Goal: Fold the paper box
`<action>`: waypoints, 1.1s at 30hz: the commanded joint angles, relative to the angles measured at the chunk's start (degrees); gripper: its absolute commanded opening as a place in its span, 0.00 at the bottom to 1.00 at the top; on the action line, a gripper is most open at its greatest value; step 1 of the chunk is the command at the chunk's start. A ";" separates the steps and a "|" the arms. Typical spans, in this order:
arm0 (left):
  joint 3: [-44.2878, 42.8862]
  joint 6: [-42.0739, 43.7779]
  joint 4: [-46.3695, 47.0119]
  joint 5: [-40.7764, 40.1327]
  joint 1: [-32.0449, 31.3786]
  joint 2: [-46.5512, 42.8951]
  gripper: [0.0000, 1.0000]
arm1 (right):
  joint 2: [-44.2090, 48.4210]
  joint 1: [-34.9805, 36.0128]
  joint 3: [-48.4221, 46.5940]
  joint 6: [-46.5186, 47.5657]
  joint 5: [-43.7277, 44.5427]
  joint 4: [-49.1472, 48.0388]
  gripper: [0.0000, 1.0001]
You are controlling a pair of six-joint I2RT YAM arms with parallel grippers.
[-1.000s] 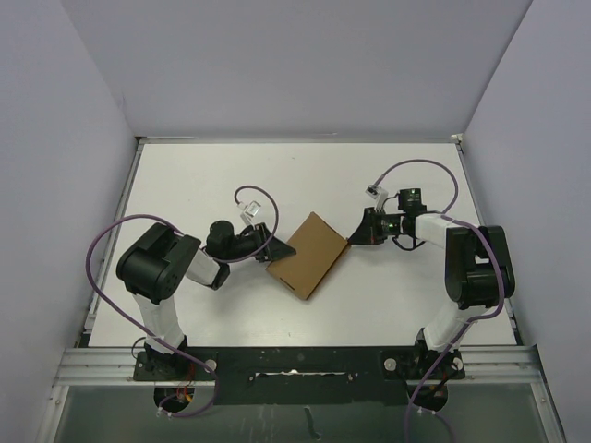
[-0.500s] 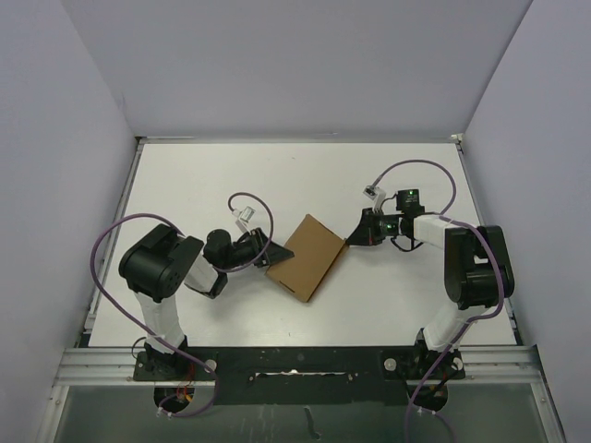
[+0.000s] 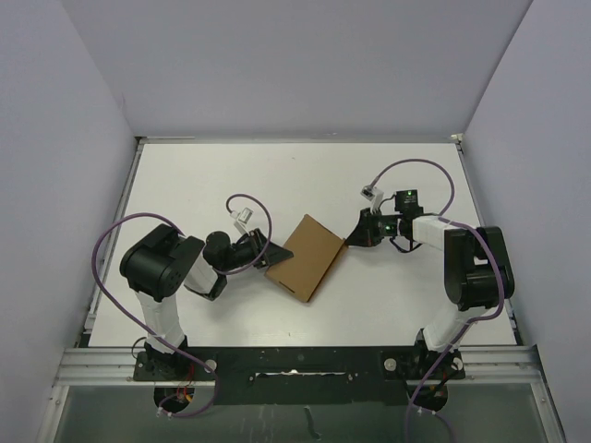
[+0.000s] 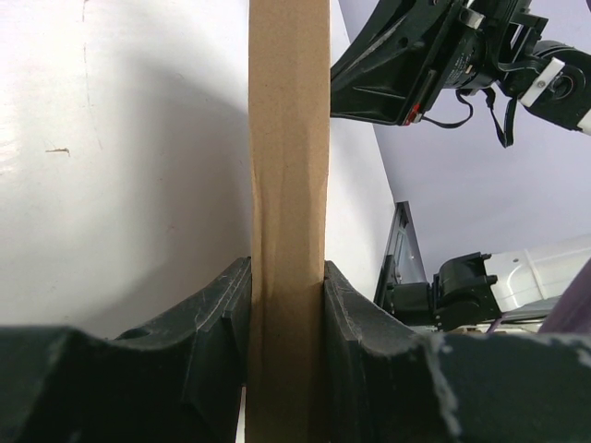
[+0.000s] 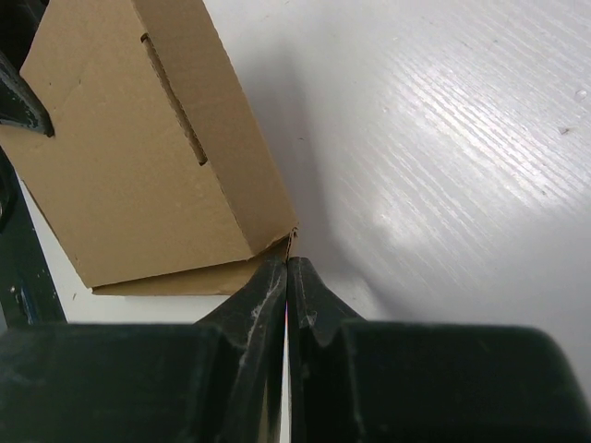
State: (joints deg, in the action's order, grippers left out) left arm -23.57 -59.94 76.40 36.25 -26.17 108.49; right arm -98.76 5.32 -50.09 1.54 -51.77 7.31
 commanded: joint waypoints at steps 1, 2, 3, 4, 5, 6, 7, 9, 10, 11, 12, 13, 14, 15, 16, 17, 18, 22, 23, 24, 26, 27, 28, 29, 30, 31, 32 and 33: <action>0.27 -0.30 6.61 -5.68 0.60 0.95 0.09 | 2.96 0.36 0.91 2.77 -1.75 -0.19 0.00; 0.35 -0.42 6.69 -5.86 0.60 0.99 0.09 | 2.96 0.39 0.95 2.92 -1.90 -0.19 0.00; 0.49 -0.51 6.78 -6.04 0.60 1.02 0.09 | 3.00 0.39 1.07 3.24 -1.99 -0.21 0.00; 0.54 -0.67 6.83 -6.22 0.60 1.10 0.09 | 3.04 0.36 1.07 3.35 -2.13 -0.15 0.00; 0.57 -0.78 6.82 -6.27 0.60 1.19 0.09 | 3.05 0.46 1.04 3.67 -2.34 -0.11 0.00; 0.55 -0.81 6.83 -6.28 0.60 1.29 0.09 | 3.05 0.47 1.04 3.72 -2.41 -0.10 0.00; 0.55 -0.91 6.83 -6.34 0.60 1.29 0.09 | 3.11 0.46 1.09 3.71 -2.53 -0.17 0.00; 0.75 -1.05 6.83 -6.74 0.60 1.24 0.09 | 3.21 0.46 1.13 3.78 -2.71 -0.11 0.00; 0.85 -1.25 6.83 -6.92 0.62 1.26 0.09 | 3.29 0.45 1.20 3.82 -2.80 -0.10 0.00; 0.97 -1.35 6.83 -7.12 0.60 1.25 0.09 | 3.43 0.46 1.28 3.95 -2.89 -0.23 0.00; 1.05 -1.41 6.83 -7.30 0.62 1.25 0.09 | 3.48 0.48 1.35 3.99 -2.96 -0.24 0.00; 1.15 -1.67 6.83 -7.52 0.62 1.27 0.09 | 3.54 0.43 1.39 4.00 -3.06 -0.28 0.00; 1.28 -1.87 6.83 -7.73 0.60 1.23 0.09 | 3.65 0.53 1.46 4.11 -3.14 -0.28 0.00; 1.40 -2.08 6.95 -7.95 0.60 1.28 0.09 | 3.74 0.51 1.48 4.23 -3.20 -0.28 0.00; 1.65 -2.41 7.19 -8.32 0.60 1.25 0.09 | 3.87 0.62 1.48 4.51 -3.25 -0.27 0.00; 1.74 -2.72 7.36 -8.57 0.55 1.21 0.09 | 3.97 0.70 1.40 4.74 -3.18 -0.08 0.00; 1.91 -2.98 7.67 -8.83 0.59 1.22 0.09 | 4.04 0.75 1.33 5.14 -3.10 0.22 0.00; 2.51 -3.79 8.31 -9.66 0.51 1.21 0.09 | 4.32 1.10 0.68 5.76 -2.16 1.37 0.00; 2.68 -4.00 8.32 -9.92 0.51 1.16 0.09 | 4.40 1.24 0.55 5.97 -1.72 1.65 0.00; 2.90 -4.15 8.44 -10.09 0.43 1.16 0.09 | 4.56 1.30 0.44 6.22 -1.38 1.92 0.00; 3.24 -4.51 8.79 -10.54 0.47 1.12 0.09 | 4.62 1.65 0.20 6.64 -0.79 2.37 0.00; 3.41 -4.71 8.89 -10.65 0.36 1.13 0.09 | 4.62 1.81 -0.02 6.97 -0.55 2.69 0.00; 3.52 -4.93 8.98 -10.93 0.27 1.11 0.09 | 4.63 1.97 -0.23 7.14 -0.31 2.95 0.00; 3.67 -5.11 9.02 -11.19 0.18 1.11 0.09 | 4.67 2.14 -0.46 7.28 -0.08 3.23 0.00; 3.79 -5.27 9.09 -11.46 0.10 1.12 0.09 | 4.73 2.34 -0.63 7.53 0.11 3.43 0.00; 3.92 -5.54 9.11 -11.68 0.01 1.14 0.09 | 4.90 2.48 -0.66 7.76 0.42 3.45 0.00; 4.14 -5.80 9.35 -12.06 -0.09 1.21 0.09 | 5.16 2.68 -0.59 7.85 0.58 3.38 0.00; 4.27 -6.11 9.81 -12.34 -0.17 1.30 0.09 | 5.38 2.72 -0.51 7.94 0.71 3.22 0.00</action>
State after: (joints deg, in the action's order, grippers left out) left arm -19.68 -65.23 80.23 31.64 -26.74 108.68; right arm -96.86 7.40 -49.12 7.94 -51.00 8.71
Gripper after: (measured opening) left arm 0.285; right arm 0.025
